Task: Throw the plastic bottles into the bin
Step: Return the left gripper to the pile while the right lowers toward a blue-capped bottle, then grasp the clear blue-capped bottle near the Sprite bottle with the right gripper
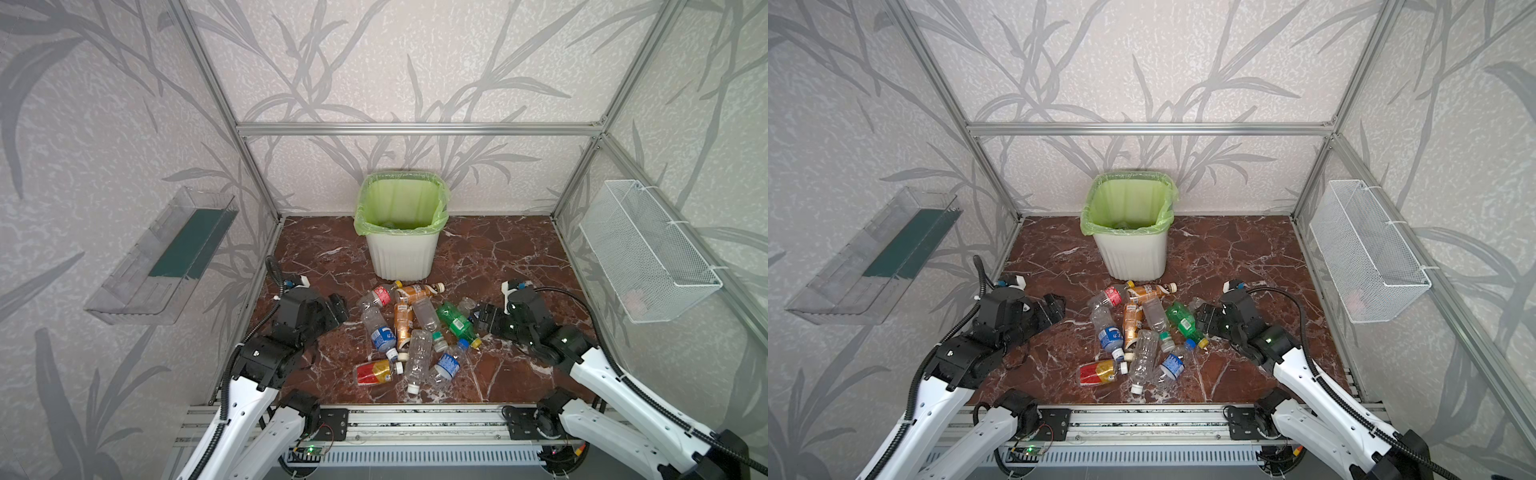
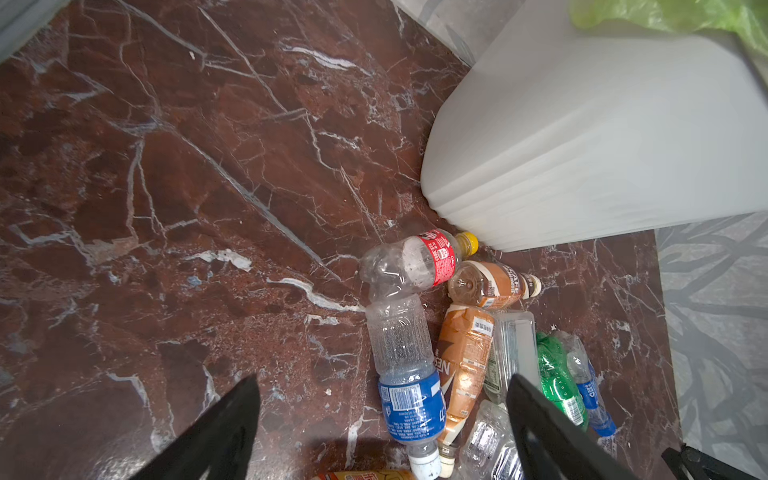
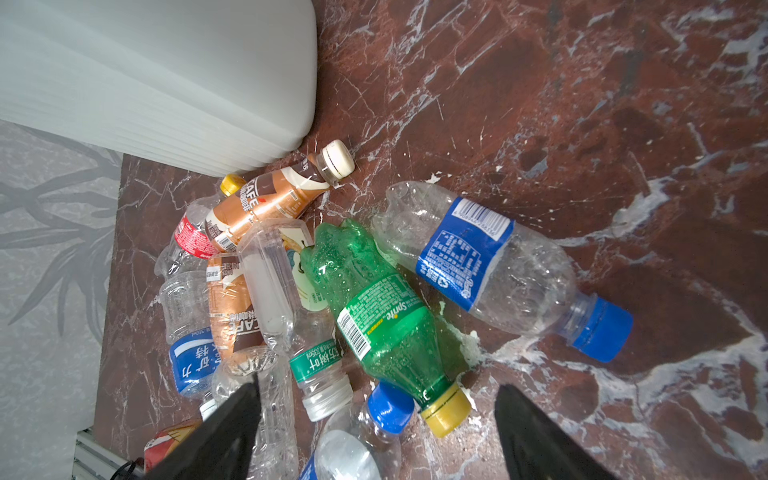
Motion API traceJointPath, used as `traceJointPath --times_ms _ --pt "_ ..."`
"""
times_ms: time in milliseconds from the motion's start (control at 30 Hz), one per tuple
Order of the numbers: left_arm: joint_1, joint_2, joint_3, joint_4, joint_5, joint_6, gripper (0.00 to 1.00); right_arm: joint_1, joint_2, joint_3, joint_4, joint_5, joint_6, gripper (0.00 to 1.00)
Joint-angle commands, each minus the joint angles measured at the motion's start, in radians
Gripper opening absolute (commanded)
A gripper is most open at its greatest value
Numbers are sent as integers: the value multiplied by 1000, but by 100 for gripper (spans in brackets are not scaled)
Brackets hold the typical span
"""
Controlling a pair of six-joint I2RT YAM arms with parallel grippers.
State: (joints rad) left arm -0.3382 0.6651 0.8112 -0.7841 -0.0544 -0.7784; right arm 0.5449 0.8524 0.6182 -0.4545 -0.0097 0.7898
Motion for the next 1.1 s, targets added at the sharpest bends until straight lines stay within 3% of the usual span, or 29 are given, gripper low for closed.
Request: traceJointPath --times_ms 0,500,833,1067 --pt "2 -9 -27 50 35 -46 91 -3 -30 -14 -29 -14 18 88" --pt "2 -8 -129 115 69 -90 90 27 -49 -55 -116 -150 194 86" --pt "2 -13 -153 127 76 -94 90 283 -16 -138 -14 -65 473 86" --pt "2 -14 -155 129 80 -94 90 380 50 -163 78 -35 548 86"
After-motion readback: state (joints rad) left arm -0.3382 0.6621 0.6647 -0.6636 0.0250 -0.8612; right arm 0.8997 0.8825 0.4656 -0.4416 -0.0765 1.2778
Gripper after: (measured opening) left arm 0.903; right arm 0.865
